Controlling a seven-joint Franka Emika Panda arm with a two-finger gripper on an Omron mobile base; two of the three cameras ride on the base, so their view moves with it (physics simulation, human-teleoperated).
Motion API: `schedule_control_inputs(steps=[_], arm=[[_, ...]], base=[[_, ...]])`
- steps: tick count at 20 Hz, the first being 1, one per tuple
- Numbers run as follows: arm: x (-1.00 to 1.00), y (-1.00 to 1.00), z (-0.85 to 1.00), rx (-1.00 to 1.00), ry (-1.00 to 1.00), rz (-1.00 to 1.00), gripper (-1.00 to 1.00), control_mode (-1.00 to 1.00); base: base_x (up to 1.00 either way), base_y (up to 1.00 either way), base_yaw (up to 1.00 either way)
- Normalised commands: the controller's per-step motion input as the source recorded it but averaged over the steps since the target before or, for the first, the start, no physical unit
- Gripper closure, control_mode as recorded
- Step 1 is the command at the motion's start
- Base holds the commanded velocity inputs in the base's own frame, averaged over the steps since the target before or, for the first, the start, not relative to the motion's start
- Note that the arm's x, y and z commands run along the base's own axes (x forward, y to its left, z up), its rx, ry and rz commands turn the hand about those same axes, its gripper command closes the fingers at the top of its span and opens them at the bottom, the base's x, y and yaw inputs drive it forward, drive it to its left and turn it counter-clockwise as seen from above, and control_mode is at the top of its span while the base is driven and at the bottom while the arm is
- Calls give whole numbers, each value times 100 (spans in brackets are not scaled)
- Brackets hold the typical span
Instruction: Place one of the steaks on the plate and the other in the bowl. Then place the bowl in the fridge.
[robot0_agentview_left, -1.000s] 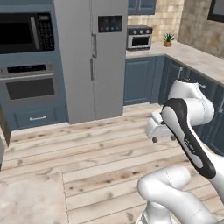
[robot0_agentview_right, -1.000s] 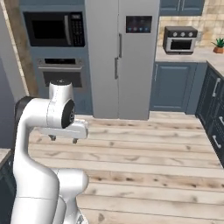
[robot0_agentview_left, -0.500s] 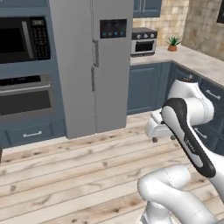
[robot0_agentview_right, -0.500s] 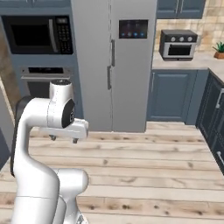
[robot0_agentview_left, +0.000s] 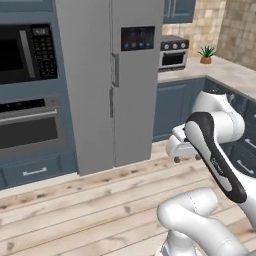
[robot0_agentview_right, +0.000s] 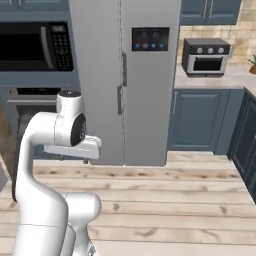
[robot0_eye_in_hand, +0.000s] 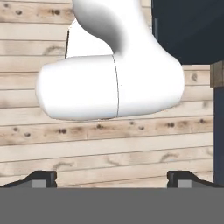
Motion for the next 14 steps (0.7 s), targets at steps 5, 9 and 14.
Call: schedule_control_inputs(steps=[5,9,14], arm=[[0,0,0,0,0,0,-100,100],[0,0,0,0,0,0,-100,100],[0,0,0,0,0,0,-100,100]], base=[[72,29,-3],[68,26,-3],[62,23,-3]])
